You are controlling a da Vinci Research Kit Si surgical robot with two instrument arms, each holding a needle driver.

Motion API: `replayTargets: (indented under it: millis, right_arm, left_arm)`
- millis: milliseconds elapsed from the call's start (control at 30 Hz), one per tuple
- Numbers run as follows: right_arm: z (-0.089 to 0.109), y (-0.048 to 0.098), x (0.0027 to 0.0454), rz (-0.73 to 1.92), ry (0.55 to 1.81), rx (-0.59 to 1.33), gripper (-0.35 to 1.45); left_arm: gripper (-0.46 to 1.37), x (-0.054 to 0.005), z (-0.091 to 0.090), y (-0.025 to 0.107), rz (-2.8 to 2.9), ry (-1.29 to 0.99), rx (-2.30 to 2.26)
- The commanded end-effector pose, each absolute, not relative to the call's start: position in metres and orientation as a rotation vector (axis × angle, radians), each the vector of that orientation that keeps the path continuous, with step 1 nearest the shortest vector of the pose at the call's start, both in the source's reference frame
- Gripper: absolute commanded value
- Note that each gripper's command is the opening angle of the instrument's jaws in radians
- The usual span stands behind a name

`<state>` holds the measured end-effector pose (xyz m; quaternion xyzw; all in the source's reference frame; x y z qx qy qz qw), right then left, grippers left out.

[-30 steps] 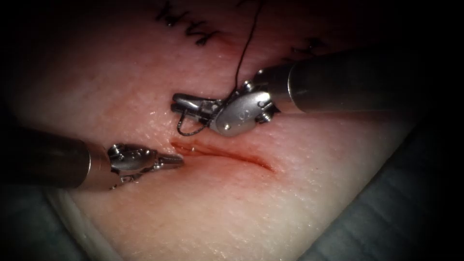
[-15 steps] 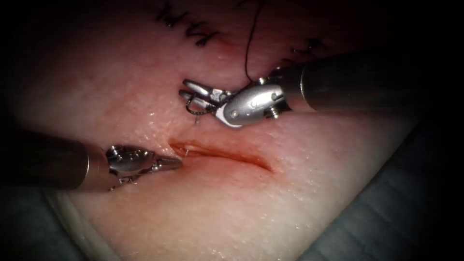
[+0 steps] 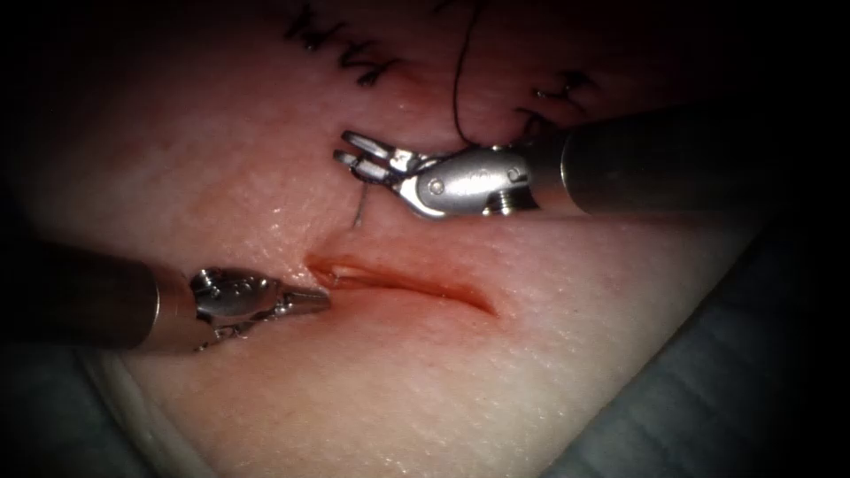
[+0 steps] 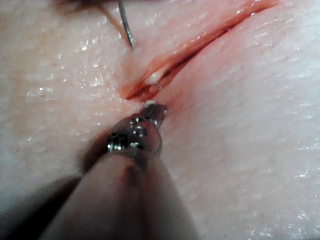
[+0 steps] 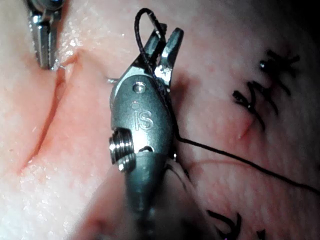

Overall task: Wound Closure
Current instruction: With the right gripper throw the needle through the target on top of the cut

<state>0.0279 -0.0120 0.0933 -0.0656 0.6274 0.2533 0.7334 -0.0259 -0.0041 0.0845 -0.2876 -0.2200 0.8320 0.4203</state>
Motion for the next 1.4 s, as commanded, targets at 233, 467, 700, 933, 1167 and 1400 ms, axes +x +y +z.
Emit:
replayTargets:
  millis: [233,467,700,933,1167,1400]
  right_arm:
    - [0.0943,-0.0125,0.0281,0.809,1.34,0.121,-0.35]
    - [0.0948,-0.0128,0.028,0.934,1.251,0.284,-0.35]
    - [0.0944,-0.014,0.0287,1.032,1.173,0.481,-0.35]
    - [0.0942,-0.0159,0.0296,1.123,1.149,0.659,-0.35]
    - [0.0948,-0.0168,0.0298,1.212,1.151,0.787,-0.35]
    - [0.0949,-0.0178,0.0305,1.25,1.159,0.895,-0.35]
  left_arm:
    - [0.02,-0.0259,0.0846,-0.004,2.087,-0.551,-0.722]
    - [0.02,-0.0261,0.0847,-0.0038,2.087,-0.553,-0.723]
    - [0.01,-0.0264,0.0847,-0.0034,2.079,-0.558,-0.719]
    - [0.01,-0.0265,0.0849,-0.003,2.09,-0.557,-0.724]
    - [0.01,-0.0265,0.085,-0.0029,2.091,-0.557,-0.725]
    - [0.01,-0.0265,0.085,-0.0029,2.092,-0.558,-0.725]
